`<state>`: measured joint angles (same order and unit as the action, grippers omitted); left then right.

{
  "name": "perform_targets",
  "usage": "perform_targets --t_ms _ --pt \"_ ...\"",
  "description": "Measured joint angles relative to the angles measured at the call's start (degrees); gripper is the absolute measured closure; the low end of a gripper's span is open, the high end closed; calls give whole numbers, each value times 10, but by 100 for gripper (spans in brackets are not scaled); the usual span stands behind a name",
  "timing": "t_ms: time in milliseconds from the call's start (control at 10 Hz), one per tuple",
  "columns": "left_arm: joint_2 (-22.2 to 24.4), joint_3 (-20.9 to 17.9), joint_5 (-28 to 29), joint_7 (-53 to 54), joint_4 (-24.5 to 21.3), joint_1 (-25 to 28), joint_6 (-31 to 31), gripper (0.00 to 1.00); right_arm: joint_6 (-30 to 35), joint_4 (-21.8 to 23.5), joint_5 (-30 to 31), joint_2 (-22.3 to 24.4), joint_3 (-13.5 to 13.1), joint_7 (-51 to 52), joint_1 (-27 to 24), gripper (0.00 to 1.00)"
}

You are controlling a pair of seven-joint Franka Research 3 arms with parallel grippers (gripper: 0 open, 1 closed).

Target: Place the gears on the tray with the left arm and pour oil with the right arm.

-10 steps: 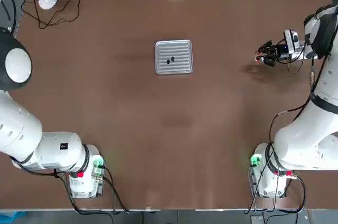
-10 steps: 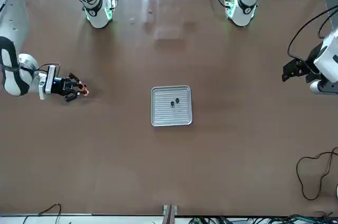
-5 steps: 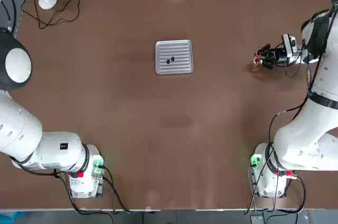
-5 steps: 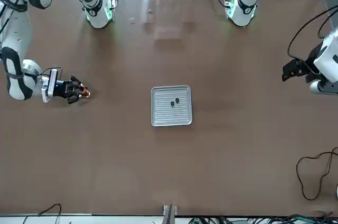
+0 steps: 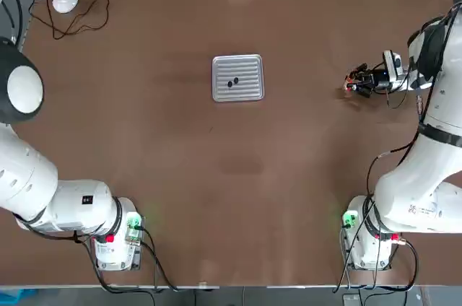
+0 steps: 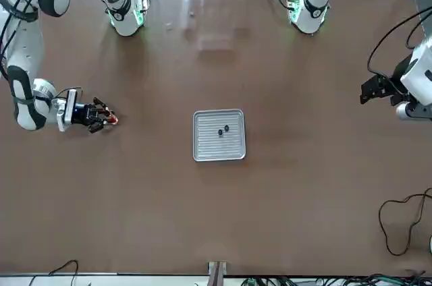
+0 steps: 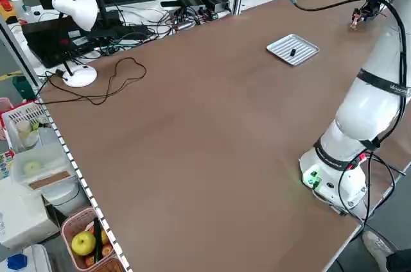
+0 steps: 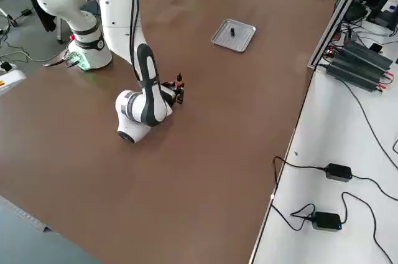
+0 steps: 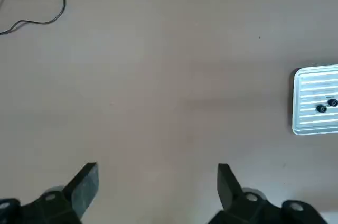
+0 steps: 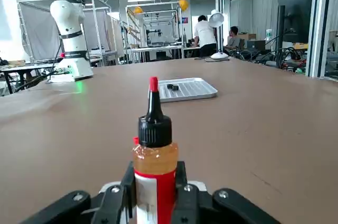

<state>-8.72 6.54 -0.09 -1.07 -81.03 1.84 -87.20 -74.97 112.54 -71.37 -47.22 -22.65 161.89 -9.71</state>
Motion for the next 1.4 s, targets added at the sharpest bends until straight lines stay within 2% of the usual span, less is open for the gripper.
perform_targets --t_ms 400,1100,1400 --pt "0 0 0 0 0 0 0 1 1 -4 -2 -6 0 1 -1 68" --pt "0 0 0 0 0 -1 0 1 8 -7 -3 -7 0 1 -2 46" --pt "0 0 0 0 0 -1 0 1 8 -13 -3 -1 11 1 -25 1"
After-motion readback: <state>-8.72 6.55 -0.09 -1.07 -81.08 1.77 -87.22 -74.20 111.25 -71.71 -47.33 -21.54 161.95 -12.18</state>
